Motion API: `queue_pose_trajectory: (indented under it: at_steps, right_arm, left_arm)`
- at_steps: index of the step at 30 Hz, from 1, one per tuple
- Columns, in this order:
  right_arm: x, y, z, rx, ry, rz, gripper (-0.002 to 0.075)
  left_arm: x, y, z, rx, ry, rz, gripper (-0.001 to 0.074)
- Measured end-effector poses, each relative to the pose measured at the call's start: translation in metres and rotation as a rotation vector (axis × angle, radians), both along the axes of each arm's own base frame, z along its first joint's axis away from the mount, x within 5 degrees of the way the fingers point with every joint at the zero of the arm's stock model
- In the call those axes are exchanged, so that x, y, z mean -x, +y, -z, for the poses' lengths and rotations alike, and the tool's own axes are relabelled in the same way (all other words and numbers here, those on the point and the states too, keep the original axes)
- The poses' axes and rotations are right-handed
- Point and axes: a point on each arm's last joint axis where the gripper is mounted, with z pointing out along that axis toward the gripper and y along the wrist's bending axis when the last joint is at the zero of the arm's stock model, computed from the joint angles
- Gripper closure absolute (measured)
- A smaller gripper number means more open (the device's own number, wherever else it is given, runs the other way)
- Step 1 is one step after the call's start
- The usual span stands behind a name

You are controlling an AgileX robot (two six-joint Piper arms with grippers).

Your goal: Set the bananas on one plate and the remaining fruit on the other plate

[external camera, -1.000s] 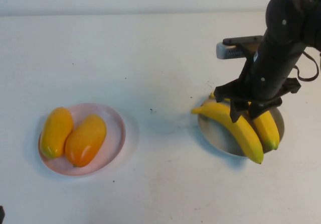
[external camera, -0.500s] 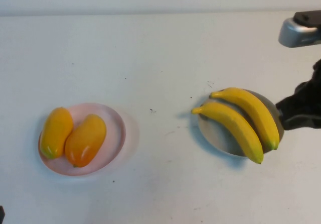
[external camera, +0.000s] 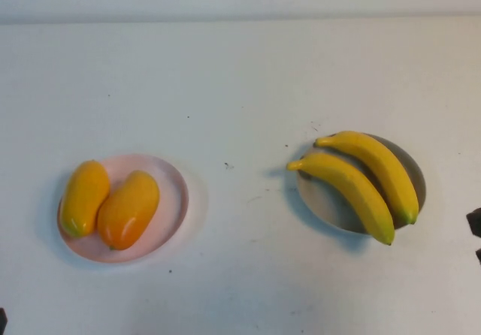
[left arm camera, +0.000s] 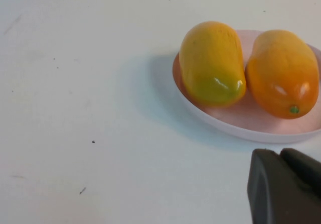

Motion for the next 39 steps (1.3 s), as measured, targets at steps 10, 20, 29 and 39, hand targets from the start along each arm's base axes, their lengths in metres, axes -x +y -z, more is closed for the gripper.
queue_pose_trajectory:
  at_steps: [10, 20, 29, 39]
  right_arm:
    - [0.053, -0.061, 0.069, -0.123, -0.569, 0.343, 0.0741]
    - [0.093, -0.069, 0.119, -0.202, -0.773, 0.434, 0.0741]
    - [0.096, -0.069, 0.118, -0.242, -0.821, 0.441, 0.0741]
    - [0.096, -0.069, 0.118, -0.248, -0.819, 0.443, 0.0741]
  left_arm:
    - [0.000, 0.000, 0.000, 0.000, 0.000, 0.000, 0.0736]
    - [0.000, 0.000, 0.000, 0.000, 0.000, 0.000, 0.0737]
    - [0.000, 0.000, 0.000, 0.000, 0.000, 0.000, 0.0736]
    - [0.000, 0.000, 0.000, 0.000, 0.000, 0.000, 0.0737]
